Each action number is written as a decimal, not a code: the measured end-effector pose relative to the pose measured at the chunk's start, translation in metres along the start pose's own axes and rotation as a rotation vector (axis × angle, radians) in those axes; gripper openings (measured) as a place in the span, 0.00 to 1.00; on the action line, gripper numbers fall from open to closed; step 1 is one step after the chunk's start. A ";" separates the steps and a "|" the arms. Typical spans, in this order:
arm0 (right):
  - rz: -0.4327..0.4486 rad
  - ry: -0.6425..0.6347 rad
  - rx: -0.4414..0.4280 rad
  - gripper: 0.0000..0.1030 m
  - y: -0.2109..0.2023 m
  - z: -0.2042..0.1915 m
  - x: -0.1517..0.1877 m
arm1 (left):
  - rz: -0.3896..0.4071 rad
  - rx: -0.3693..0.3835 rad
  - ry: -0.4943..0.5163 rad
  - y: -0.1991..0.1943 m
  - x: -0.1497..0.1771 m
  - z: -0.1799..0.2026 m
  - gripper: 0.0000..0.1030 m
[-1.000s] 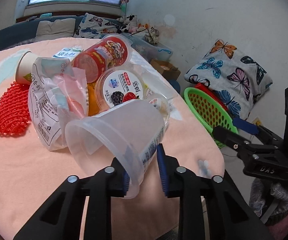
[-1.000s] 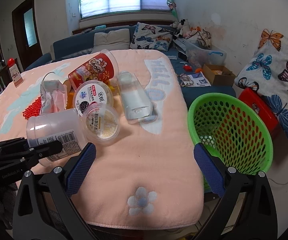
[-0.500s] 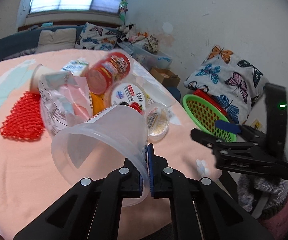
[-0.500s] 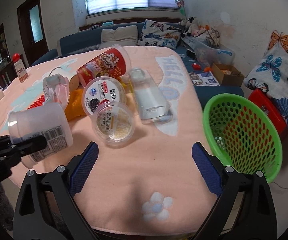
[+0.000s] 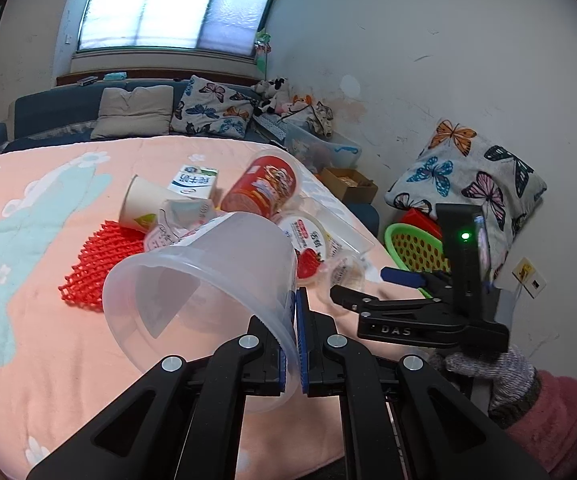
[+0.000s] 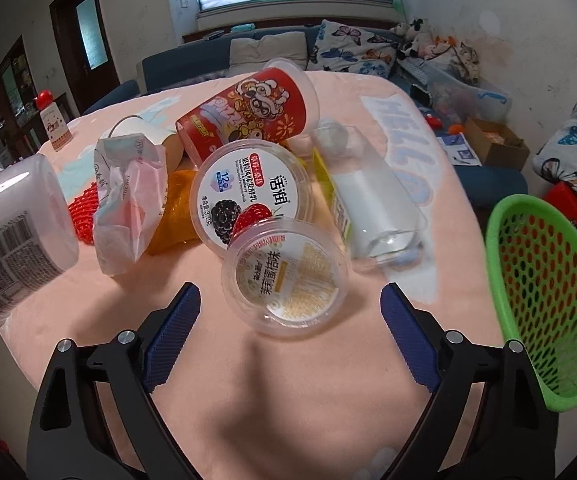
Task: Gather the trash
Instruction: 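Carry the clear cup with the left gripper and the clear tub with the right gripper into the green basket, then grasp the plastic bag with the left gripper while the right gripper grasps the clear bottle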
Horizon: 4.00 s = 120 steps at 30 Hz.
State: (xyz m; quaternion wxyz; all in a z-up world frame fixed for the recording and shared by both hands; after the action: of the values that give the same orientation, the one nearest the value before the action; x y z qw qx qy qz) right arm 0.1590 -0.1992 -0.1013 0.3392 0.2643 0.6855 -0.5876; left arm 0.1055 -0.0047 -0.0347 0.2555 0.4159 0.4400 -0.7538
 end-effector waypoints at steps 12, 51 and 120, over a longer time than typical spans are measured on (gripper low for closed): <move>-0.053 0.038 -0.006 0.69 0.027 0.010 0.005 | -0.016 0.010 0.009 0.016 -0.007 -0.003 0.05; -0.011 0.319 0.314 0.73 -0.069 0.247 0.058 | -0.226 0.334 0.239 0.189 -0.029 0.214 0.05; 0.067 0.091 0.078 0.81 -0.037 0.098 -0.038 | -0.094 -0.325 -0.130 0.107 -0.047 -0.077 0.45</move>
State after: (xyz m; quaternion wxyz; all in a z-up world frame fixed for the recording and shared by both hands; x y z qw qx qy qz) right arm 0.1695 -0.3004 -0.0565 0.3167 0.3267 0.6674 -0.5895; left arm 0.2417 0.0115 -0.0632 0.3116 0.2986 0.5576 -0.7091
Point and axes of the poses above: each gripper's, at about its wrist camera, not at the fingertips, and y roughly the way its jaws point, z to its right, x to its underside, the point moved 2 cm from there along y, roughly the way its jaws point, and after that the axes turned 8 degrees about z, right-handed, at the moved point
